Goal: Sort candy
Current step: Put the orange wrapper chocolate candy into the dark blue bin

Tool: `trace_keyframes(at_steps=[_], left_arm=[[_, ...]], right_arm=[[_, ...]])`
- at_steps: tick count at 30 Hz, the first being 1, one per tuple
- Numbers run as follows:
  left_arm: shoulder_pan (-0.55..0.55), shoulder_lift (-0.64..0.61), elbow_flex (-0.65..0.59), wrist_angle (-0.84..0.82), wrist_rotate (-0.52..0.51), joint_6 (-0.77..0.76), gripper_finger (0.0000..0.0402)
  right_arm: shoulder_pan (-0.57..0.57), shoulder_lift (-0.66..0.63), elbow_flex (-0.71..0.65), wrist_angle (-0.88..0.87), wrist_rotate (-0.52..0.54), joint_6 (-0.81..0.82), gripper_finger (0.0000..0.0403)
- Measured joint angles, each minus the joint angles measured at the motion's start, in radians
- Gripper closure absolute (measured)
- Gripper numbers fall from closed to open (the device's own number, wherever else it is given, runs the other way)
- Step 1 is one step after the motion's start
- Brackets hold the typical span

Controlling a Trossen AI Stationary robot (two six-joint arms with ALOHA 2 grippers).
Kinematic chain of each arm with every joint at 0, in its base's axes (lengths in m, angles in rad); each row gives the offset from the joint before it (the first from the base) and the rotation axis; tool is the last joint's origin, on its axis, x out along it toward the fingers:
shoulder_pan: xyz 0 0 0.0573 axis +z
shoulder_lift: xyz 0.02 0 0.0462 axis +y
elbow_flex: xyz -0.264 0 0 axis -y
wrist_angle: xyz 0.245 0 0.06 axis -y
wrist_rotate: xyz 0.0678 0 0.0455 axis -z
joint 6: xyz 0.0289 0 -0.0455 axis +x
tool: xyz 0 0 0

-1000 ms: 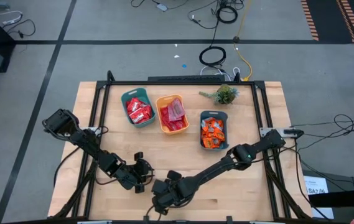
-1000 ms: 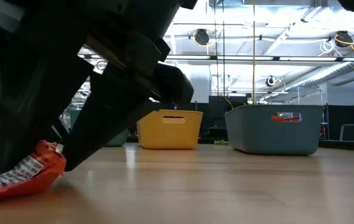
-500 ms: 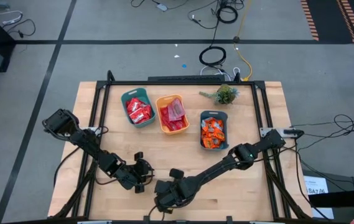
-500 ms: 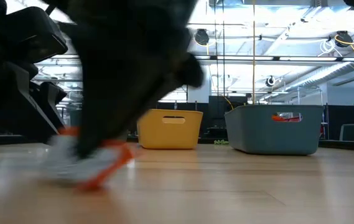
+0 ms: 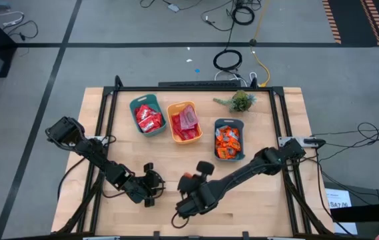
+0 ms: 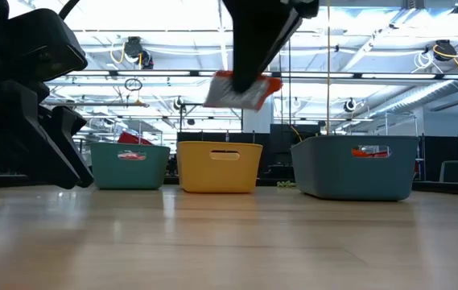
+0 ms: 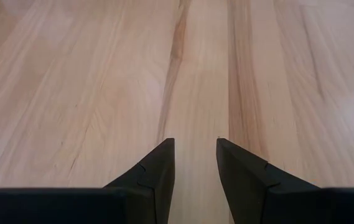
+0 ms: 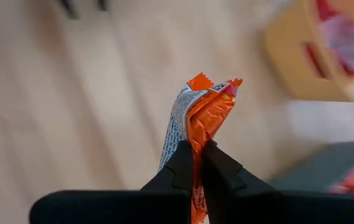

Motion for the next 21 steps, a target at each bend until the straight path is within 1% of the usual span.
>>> trace_keyframes(at_steps=[3,7,9,13,17,21], left_arm=[[0.000,0.000,0.000,0.000,0.000,0.000,0.0274],[0.000,0.000,0.000,0.000,0.000,0.000,0.0274],[0.000,0.000,0.000,0.001,0.000,0.000,0.0274],[0.000,0.000,0.000,-0.001,0.000,0.000,0.0274],[0.000,0.000,0.000,-0.003,0.000,0.000,0.0274],[0.000,0.000,0.000,-0.001,0.000,0.000,0.0274]], right_arm=[[-0.007,-0.018,0.000,-0.070,0.058,0.016,0.0398],[-0.021,-0.051,0.000,-0.135,0.098,0.018,0.0399],[-0.031,-0.068,0.000,-0.141,0.112,0.016,0.0399],[-0.050,-0.113,-0.051,-0.139,0.131,0.000,0.0399],[-0.073,-0.202,-0.173,-0.139,0.156,0.022,0.0399],[-0.103,-0.340,-0.400,-0.102,0.172,0.097,0.0399]])
